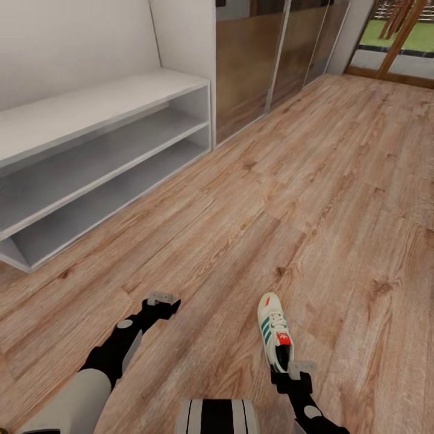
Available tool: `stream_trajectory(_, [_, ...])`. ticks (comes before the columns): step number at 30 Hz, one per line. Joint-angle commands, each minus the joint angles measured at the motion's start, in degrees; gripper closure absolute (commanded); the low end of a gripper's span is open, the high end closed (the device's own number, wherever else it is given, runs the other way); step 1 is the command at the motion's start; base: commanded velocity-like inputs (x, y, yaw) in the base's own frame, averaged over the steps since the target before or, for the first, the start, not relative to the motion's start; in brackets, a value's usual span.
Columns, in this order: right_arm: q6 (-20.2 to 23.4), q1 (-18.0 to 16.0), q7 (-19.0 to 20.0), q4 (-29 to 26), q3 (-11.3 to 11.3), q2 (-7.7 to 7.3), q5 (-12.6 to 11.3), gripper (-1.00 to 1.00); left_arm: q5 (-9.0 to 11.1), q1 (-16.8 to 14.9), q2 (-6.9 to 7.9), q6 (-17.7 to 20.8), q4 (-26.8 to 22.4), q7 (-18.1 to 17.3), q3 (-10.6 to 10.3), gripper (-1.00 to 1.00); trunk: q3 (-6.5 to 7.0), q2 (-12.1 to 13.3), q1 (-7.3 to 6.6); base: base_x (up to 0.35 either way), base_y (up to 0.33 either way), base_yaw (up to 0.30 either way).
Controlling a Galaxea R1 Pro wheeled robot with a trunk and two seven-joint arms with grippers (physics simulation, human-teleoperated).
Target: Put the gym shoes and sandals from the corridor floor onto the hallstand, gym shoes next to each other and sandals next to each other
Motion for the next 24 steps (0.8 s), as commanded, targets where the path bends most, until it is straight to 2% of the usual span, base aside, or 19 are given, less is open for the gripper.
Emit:
stream_trajectory(1, [-0.1,0.0,-0.4,0.1,0.3,0.0,0.2,1.0,-0.5,0.0,0.09,-0.1,0.3,-0.4,0.5,-1.0,0.19,0.0,-0.03,0.0,0.0,0.0])
stream_trajectory(6, [-0.1,0.0,-0.4,0.2,0.3,0.0,0.4,1.0,-0.7,0.1,0.56,-0.6,0.7,-0.5,0.8,-1.0,1.3,0.1,-0.16,0.0,0.0,0.0])
stream_trajectory(11, [-0.2,0.0,-0.4,0.3,0.4,0.05,0.5,1.0,-0.6,2.4,1.76,-0.8,0.8,-0.7,0.9,-1.0,2.41,0.1,-0.29,0.0,0.0,0.0])
stream_trajectory(18, [-0.3,0.0,-0.4,0.3,0.4,0.06,0.4,1.0,-0.6,4.5,2.18,-0.9,0.8,-0.3,0.9,-1.0,3.96,0.2,-0.47,0.0,0.0,0.0])
stream_trajectory(24, [-0.4,0.0,-0.5,0.2,0.4,0.04,0.5,1.0,-0.6,8.0,2.69,-1.1,0.7,0.1,1.5,-1.0,5.29,0.3,-0.63,0.0,0.0,0.0])
